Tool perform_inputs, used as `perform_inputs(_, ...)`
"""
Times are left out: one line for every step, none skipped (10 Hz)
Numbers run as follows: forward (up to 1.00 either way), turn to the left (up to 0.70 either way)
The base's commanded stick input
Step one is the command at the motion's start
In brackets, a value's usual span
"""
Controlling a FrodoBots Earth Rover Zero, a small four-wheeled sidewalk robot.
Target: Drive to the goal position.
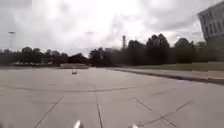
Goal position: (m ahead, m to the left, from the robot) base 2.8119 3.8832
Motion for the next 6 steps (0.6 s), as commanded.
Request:
perform_inputs(-0.10,0.49)
perform_inputs(0.00,1.00)
perform_inputs(0.35,0.18)
perform_inputs(1.00,-0.25)
perform_inputs(1.00,-0.40)
perform_inputs(1.00,-0.40)
